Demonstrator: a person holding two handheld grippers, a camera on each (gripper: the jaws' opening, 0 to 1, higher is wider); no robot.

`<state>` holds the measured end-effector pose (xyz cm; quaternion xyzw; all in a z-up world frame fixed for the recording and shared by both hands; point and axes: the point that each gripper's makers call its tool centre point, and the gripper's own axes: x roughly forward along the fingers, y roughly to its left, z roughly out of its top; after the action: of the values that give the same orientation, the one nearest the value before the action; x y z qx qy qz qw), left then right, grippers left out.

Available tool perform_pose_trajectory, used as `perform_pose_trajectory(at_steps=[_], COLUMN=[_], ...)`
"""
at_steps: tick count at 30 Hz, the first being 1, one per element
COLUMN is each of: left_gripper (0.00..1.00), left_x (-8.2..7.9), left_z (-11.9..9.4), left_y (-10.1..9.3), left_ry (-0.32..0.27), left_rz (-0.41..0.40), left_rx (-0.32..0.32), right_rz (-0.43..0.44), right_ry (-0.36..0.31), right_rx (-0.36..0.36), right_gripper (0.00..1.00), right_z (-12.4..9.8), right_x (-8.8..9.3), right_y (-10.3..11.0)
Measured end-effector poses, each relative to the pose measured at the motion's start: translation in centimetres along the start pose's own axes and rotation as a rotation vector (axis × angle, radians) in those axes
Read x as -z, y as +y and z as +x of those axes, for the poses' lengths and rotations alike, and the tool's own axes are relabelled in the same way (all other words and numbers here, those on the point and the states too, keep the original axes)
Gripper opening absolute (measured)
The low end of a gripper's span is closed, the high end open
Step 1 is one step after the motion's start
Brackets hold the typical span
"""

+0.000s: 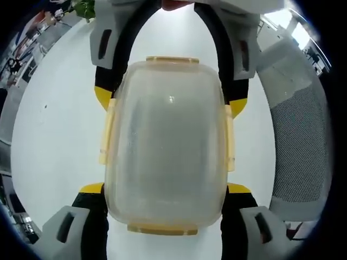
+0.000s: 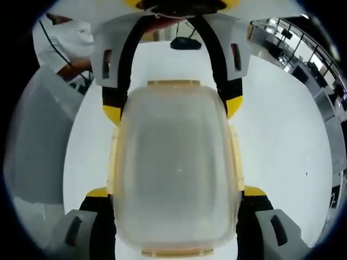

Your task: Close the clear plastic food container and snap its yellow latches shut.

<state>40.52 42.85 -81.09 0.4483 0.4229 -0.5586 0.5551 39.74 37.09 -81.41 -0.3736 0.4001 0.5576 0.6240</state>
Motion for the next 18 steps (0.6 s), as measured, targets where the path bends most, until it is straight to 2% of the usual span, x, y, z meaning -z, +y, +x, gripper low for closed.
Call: perform_pose_trajectory(at_steps=[18], left_gripper=[0.87], left_x=[-0.2], left_z=[0.0], left_y=[1.7], left_ry=[0.011], left_rz=[-0.001], left_rx=[-0.002], right_rz=[0.003], right_ry=[-0.009], right_rx=[0.002], right_gripper=[0.94], right_z=[-0.1], right_x=[0.0], right_y=[-1.6])
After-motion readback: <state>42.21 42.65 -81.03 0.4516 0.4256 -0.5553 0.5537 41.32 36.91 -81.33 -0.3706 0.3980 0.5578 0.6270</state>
